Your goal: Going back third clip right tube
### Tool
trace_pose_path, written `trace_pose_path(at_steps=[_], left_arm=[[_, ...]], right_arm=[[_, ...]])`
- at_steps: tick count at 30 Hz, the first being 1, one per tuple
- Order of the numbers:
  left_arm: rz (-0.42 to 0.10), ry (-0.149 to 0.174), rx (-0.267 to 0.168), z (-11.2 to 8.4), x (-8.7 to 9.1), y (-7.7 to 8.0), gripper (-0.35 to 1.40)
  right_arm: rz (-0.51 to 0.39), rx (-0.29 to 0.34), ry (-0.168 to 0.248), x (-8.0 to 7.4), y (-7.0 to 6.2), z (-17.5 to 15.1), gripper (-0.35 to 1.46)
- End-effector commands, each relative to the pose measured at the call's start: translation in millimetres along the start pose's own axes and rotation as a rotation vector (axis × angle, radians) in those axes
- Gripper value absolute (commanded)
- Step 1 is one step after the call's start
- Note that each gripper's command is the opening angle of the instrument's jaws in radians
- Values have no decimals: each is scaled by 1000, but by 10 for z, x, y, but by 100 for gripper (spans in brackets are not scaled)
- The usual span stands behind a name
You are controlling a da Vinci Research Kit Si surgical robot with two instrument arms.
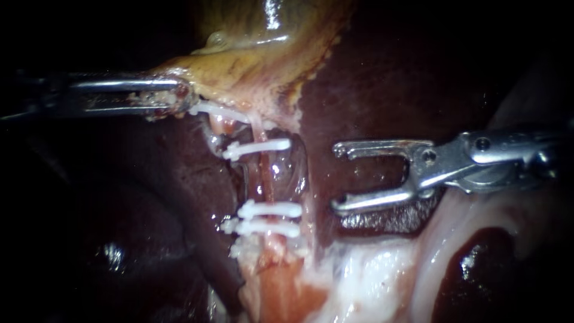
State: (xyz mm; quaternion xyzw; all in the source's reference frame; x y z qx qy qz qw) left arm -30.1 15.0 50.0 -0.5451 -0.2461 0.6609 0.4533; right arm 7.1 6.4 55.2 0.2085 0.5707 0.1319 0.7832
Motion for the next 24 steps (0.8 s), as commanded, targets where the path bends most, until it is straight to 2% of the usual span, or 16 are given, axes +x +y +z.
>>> trace_pose_path(at_steps=[1, 7, 12, 17, 24], left_arm=[[1, 1, 3, 3, -2, -2, -35], [8, 10, 12, 25, -14, -12, -35], [18, -7, 14, 46, -28, -23, -35], [21, -12, 15, 51, -32, -26, -35], [20, -13, 14, 48, -30, -24, -35]], right_arm=[[-1, 1, -4, 0, 0, -2, 50], [-2, -1, -10, -1, -1, -5, 50], [-2, 0, -10, -1, -1, -5, 50], [-2, 0, -10, -1, -2, -5, 50], [-2, -1, -10, 0, -3, -5, 50]])
